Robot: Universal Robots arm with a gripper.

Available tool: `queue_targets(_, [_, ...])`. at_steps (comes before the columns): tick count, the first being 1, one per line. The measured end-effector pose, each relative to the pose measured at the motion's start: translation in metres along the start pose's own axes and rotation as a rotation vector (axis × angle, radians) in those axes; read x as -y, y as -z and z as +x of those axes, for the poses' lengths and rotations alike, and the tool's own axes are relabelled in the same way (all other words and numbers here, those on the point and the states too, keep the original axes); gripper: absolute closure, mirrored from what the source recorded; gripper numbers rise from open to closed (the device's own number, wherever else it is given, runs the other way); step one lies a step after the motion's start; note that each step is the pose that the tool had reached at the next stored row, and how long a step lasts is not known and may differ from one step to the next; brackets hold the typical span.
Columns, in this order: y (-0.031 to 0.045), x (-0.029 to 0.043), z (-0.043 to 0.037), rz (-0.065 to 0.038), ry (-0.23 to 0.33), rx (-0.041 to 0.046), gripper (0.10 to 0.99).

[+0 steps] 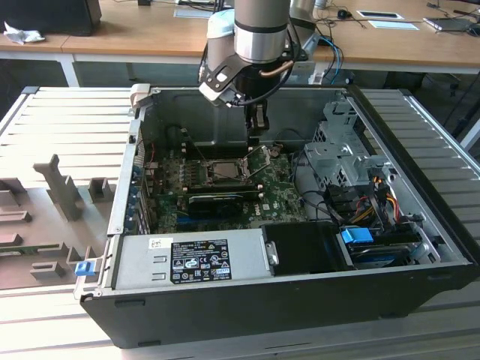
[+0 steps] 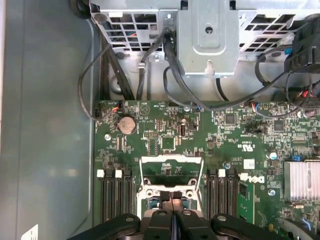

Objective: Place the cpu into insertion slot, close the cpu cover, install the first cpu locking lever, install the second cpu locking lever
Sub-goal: 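Close the cpu cover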

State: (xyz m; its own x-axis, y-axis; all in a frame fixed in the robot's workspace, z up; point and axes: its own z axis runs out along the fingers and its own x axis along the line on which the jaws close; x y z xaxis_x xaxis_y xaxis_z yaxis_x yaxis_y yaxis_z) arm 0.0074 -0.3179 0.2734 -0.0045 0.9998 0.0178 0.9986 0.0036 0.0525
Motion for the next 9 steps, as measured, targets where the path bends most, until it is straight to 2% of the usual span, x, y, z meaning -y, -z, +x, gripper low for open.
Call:
queue_targets(2, [-0.0002, -0.0027, 0.0000, 0.000, 0.000, 0.0000, 0.980])
queue_targets(9, [-0.0004, -0.0044, 0.0000, 0.000, 0.000, -0.0001, 0.980])
